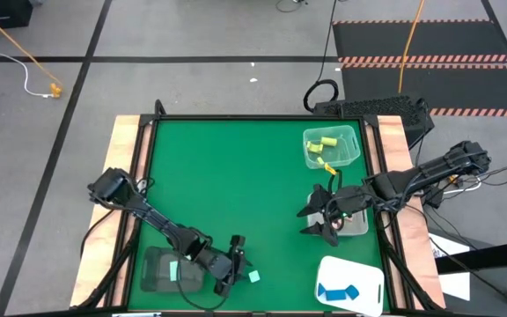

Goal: Sort & place blocks by color
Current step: Put the light blue block into the black bin

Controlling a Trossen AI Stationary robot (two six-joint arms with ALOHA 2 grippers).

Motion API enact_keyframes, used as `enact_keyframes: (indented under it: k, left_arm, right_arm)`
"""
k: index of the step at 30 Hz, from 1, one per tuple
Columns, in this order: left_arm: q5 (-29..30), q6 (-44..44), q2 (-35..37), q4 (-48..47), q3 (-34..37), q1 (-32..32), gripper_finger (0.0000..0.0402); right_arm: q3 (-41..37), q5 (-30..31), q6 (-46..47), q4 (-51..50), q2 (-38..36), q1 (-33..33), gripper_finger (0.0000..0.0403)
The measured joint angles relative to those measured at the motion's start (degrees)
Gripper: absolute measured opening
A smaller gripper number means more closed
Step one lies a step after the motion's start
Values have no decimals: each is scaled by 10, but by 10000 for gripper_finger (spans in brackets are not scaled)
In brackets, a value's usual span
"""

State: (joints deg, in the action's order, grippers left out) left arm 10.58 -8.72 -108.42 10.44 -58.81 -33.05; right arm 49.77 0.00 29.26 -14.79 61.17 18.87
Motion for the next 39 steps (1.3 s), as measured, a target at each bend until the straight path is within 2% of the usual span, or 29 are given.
enact_keyframes:
  k: [8,14,33,39]
  left_arm:
    - [-2,105,-4,1,-2,-1,191]
    - [-29,166,-4,4,-25,-1,191]
    - [-30,151,-4,25,-27,3,191]
    - [-6,122,-4,51,-27,4,191]
  right_arm:
    - [0,0,0,0,0,0,254]
    - [0,0,0,0,0,0,254]
    - [0,-1,0,0,0,0,254]
    - [0,-1,0,0,0,0,254]
